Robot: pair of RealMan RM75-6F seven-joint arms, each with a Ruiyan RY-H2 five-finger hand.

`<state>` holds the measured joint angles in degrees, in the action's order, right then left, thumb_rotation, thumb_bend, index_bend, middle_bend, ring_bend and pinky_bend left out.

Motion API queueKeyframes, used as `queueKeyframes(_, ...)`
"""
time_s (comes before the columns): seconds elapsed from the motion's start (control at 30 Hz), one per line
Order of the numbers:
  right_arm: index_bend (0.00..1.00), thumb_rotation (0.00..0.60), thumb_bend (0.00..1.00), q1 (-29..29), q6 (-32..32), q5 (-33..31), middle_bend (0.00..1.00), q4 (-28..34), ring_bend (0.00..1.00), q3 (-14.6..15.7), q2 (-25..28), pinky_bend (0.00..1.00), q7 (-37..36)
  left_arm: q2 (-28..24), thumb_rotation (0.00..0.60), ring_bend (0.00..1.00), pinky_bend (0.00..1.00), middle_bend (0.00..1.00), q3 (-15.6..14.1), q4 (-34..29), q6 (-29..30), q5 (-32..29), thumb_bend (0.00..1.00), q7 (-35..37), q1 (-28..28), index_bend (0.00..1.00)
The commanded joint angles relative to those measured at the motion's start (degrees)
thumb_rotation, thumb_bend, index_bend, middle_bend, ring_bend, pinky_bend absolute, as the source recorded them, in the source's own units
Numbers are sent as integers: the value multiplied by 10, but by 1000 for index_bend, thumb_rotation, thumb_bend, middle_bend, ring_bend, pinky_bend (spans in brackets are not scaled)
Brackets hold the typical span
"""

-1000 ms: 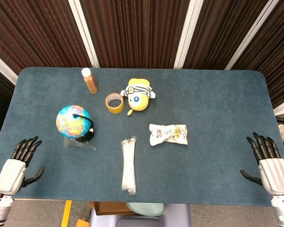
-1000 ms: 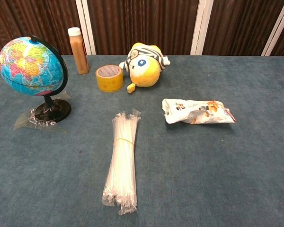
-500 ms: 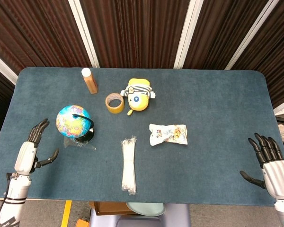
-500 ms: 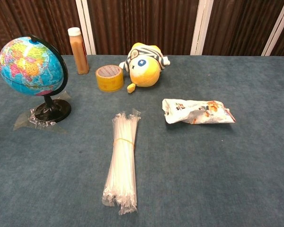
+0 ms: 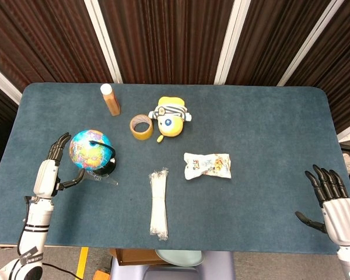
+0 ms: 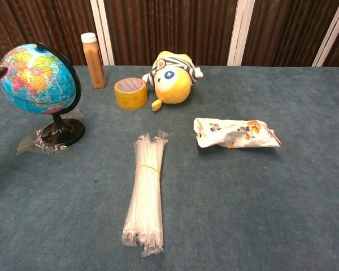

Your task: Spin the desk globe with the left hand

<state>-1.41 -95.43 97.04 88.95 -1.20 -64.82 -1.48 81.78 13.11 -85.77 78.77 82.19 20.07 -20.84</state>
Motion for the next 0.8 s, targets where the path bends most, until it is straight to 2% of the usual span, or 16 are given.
queueKeyframes(0.03,0,600,171,1,1,-2,0,2,0,0,1,0,-1,6,600,0,0,0,2,2,-8,-6,349,-2,-7,0)
queueKeyframes(0.47,0,600,171,1,13,-4,0,10,0,5,6,0,1,32,600,0,0,0,18,33,-44,-45,350,-12,-34,0)
queueKeyframes(0.8,0,600,171,3,13,-4,0,12,0,5,7,0,2,32,600,0,0,0,20,45,-43,-53,353,-18,-36,0)
